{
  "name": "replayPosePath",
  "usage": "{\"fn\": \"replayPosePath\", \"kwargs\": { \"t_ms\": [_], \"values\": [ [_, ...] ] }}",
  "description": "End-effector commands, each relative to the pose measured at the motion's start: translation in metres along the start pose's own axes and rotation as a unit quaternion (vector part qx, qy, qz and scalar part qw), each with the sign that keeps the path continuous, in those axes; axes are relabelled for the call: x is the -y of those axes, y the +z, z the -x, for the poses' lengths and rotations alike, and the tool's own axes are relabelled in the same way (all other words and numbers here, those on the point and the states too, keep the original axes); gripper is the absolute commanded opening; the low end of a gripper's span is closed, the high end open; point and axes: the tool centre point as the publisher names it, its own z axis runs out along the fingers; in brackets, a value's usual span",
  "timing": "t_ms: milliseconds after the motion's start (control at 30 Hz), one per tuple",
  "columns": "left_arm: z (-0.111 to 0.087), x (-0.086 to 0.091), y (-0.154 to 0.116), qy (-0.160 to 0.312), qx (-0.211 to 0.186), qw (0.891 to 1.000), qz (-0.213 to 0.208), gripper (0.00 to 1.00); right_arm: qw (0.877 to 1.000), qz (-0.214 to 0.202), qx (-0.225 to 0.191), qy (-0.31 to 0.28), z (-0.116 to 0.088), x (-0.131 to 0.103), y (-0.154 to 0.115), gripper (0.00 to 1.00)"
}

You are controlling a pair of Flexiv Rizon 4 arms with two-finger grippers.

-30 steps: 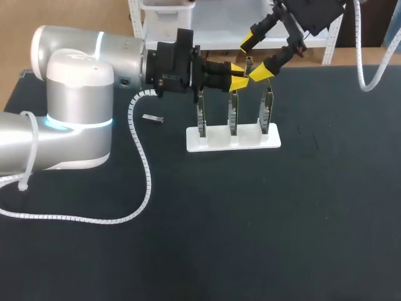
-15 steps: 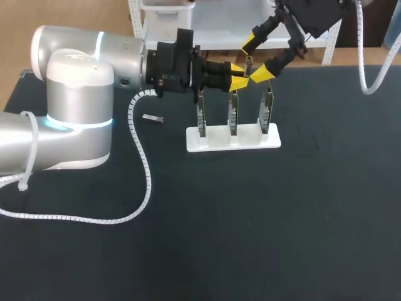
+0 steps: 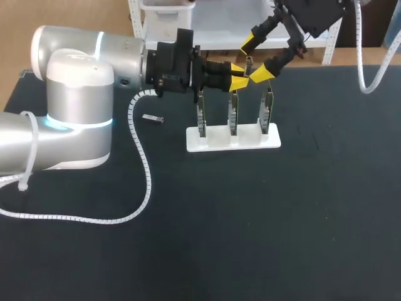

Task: Pick up the optical module with the left hand, and insert it into the network port with the right hand.

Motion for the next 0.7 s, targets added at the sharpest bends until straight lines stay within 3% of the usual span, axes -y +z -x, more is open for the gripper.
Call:
{"fn": "replayPosePath", "kwargs": {
  "t_ms": [33,700],
  "values": [
    [0.0001,-0.0015,0.0002,0.0,-0.001,1.0,-0.001,0.0,1.0,-0.001,0.002,0.001,-0.001,-0.0002,0.0009,1.0],
    [0.0001,-0.0015,0.0002,0.0,-0.001,1.0,-0.001,0.0,1.0,0.003,0.004,0.003,-0.001,-0.0015,0.0026,1.0]
  ]
}}
